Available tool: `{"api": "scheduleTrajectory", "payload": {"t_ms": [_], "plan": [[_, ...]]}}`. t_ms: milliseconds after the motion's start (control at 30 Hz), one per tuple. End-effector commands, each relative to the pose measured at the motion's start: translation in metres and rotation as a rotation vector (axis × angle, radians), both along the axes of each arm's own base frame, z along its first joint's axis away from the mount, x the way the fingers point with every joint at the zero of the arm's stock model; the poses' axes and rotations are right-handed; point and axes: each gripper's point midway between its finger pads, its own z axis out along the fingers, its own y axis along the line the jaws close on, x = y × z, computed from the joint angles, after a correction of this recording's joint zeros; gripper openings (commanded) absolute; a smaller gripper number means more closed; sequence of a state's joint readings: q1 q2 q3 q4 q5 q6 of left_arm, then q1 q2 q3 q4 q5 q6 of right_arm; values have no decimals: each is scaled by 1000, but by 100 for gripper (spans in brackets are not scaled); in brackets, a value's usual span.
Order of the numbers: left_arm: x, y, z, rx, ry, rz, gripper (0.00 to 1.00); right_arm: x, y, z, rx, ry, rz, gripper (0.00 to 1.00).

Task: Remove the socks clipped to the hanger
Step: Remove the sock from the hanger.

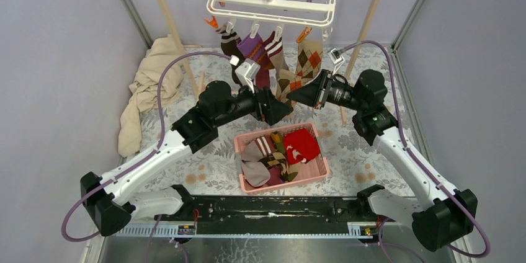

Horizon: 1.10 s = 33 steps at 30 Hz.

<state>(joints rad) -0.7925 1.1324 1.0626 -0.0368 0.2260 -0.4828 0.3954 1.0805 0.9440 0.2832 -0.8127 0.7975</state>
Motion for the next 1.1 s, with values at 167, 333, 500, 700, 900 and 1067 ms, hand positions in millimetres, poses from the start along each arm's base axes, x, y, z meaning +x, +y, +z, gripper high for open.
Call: {"api": "scheduleTrajectory", "payload": {"t_ms": [167,333,500,700,900,1067], "plan": [[7,-10,4,-29,-53,-7,98,-13,3,35,141,-56,85,0],[2,-9,10,-39,-63,-22,71,-14,4,39,164,-52,95,0],[-2,-8,14,-27,-56,-38,44,-13,5,37,174,-47,101,0],[-5,3,25,-11,-40,-7,19,-8,4,34,171,-49,77,16],[-6,25,41,10,-28,67,11,9,-1,31,102,-102,-35,37],[-10,36,53,21,-26,77,11,34,-22,39,0,-193,-259,51]]}}
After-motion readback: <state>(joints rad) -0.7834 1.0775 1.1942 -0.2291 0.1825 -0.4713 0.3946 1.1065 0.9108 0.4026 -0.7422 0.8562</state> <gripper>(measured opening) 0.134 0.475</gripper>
